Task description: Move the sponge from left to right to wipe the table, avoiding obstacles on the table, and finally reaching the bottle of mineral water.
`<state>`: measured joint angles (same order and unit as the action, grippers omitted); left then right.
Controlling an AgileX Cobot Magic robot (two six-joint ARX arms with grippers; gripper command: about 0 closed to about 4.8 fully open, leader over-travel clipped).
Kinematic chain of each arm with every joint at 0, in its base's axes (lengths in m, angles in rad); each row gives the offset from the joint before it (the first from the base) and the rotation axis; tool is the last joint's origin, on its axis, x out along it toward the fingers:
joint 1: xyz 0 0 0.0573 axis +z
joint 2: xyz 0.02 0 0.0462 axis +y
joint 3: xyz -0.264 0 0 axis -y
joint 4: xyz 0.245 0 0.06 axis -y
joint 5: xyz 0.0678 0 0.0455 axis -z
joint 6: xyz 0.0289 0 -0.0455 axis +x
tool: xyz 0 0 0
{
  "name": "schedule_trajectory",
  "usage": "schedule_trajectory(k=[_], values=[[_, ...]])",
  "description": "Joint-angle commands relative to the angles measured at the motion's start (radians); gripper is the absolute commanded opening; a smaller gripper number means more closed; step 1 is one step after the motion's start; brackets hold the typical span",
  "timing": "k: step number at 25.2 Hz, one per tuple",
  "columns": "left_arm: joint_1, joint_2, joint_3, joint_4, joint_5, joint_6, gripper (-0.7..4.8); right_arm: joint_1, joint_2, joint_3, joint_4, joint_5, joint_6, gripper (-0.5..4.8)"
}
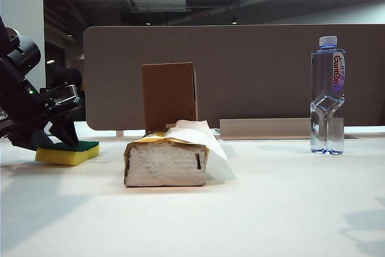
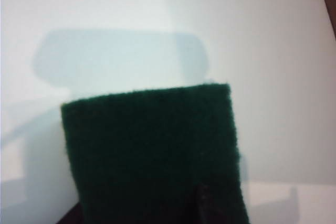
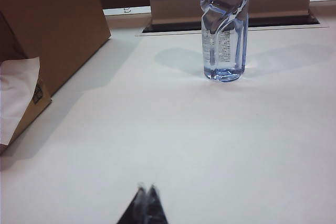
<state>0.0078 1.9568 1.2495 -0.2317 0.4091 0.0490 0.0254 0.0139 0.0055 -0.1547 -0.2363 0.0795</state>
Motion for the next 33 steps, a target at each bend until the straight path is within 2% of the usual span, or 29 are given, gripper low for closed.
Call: schedule_trajectory(k=[1,3,8,10,15,20,33], values=[[0.0,0.007,-0.003,-0.018,-0.013,0.005,1.26,0.0,-0.001,-0.001,0.016,-0.002,0.003,-0.02],[0.0,0.007,-0.003,-0.018,-0.013,0.008,0.54,0.0,-0.001,-0.001,0.016,-0.002,0.003,-0.01],[0.0,0.007,-0.003,-0.025,-0.012,0.008,0.41,0.0,-0.001,-0.001,0.016,-0.002,0.003,-0.01],[0.0,0.007,-0.003,-0.044,-0.013,0.008,-0.06,0.0,-0.001,-0.001,0.017,-0.003,0.003,-0.01],[0.0,0.006,-0.003,-0.098,-0.012,0.074,-0.06,0.0,-0.001,-0.001,0.017,-0.003,0.003,-0.01],[0.0,0.006,-0.003,-0.174,-0.012,0.098,-0.06,0.0,-0.001,-0.001,0.017,-0.003,0.003,-0.01],[0.0,0.002,-0.005,-0.269,-0.014,0.105,-0.06,0.0,-0.001,-0.001,0.018,-0.002,0.003,-0.02]])
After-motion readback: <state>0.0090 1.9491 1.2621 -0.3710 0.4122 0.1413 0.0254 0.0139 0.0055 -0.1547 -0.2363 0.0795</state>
